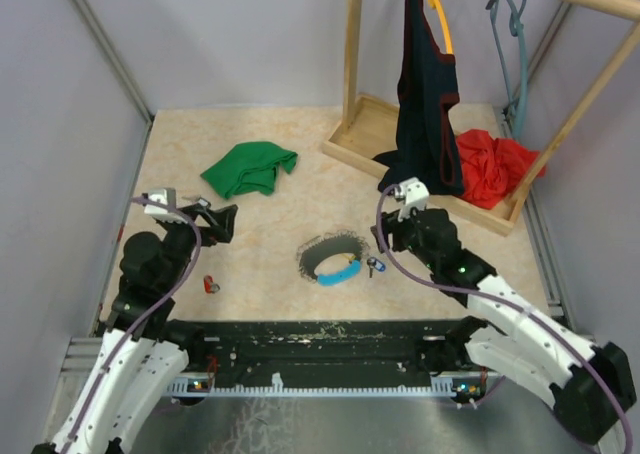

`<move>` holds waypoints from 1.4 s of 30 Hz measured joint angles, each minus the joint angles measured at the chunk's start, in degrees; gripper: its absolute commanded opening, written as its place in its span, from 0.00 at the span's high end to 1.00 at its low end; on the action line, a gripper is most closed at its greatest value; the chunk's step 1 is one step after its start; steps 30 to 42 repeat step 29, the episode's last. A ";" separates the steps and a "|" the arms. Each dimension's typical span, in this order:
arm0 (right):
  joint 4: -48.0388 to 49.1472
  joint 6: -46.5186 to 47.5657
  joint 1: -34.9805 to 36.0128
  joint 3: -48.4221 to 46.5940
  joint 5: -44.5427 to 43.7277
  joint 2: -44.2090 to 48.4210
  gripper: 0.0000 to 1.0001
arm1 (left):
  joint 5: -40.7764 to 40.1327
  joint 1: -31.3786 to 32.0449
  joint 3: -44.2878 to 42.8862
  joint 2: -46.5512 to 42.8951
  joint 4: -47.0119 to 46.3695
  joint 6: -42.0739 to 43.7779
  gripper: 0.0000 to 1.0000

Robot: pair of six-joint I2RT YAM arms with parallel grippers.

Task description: Put the keys on the keyring

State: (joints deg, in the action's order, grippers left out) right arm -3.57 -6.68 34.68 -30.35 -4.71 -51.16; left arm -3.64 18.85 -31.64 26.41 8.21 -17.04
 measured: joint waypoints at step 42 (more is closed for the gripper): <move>-12.31 1.09 0.00 2.23 -15.21 32.13 0.11 | -7.26 0.00 0.72 -16.04 0.39 3.17 0.00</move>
